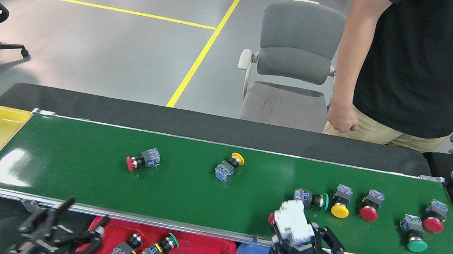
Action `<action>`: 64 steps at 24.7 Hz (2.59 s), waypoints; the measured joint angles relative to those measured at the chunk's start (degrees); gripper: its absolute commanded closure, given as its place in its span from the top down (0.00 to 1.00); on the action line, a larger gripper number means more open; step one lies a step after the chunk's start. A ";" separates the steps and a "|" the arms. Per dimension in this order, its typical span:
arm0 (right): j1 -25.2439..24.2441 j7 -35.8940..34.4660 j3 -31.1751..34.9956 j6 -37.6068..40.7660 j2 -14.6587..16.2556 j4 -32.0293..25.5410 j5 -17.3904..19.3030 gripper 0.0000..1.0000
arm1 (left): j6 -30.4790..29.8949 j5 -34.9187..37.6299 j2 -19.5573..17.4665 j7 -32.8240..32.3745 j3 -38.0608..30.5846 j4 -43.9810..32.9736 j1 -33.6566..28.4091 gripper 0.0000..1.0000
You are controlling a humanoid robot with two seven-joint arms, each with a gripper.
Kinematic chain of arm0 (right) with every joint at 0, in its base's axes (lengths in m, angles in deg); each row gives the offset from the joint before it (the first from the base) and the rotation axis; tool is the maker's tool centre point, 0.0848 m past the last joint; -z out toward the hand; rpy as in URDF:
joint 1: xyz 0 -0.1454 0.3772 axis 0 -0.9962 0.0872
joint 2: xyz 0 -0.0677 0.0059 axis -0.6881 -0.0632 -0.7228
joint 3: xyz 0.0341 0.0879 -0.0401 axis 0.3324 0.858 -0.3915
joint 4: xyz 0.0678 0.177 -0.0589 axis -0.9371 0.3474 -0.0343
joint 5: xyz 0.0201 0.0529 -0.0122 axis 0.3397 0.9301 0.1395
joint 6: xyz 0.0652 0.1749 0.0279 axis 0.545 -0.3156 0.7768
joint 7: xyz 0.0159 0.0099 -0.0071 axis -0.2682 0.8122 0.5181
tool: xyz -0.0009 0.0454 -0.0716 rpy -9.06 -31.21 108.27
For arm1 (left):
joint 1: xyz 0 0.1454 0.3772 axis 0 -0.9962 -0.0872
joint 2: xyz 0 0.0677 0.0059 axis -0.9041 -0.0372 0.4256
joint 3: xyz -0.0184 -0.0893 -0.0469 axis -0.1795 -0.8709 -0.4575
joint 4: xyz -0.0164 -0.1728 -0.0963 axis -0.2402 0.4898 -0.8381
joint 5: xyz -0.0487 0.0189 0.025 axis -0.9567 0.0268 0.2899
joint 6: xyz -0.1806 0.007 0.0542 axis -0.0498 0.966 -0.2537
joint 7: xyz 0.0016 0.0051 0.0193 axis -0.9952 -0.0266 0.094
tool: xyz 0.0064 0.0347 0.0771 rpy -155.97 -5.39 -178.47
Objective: Pick switch part from conveyor to tray
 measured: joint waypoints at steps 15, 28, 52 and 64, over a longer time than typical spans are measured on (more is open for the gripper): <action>2.93 -0.85 3.27 -37.40 -12.34 1.74 -2.73 0.98 | -1.07 0.45 -7.41 0.15 13.19 18.01 20.21 1.00; 19.96 -0.99 -4.11 -43.09 -16.78 19.36 -6.12 0.99 | -4.84 0.45 -11.59 4.66 19.98 44.75 36.60 1.00; 31.55 0.64 -13.61 -42.28 -23.63 37.55 -4.47 0.96 | 6.57 1.36 -8.85 14.22 30.89 58.96 45.52 0.74; 34.86 0.67 -13.61 -42.74 -22.35 40.61 -4.00 0.02 | 0.25 -0.43 -8.39 14.37 33.61 47.56 39.22 0.06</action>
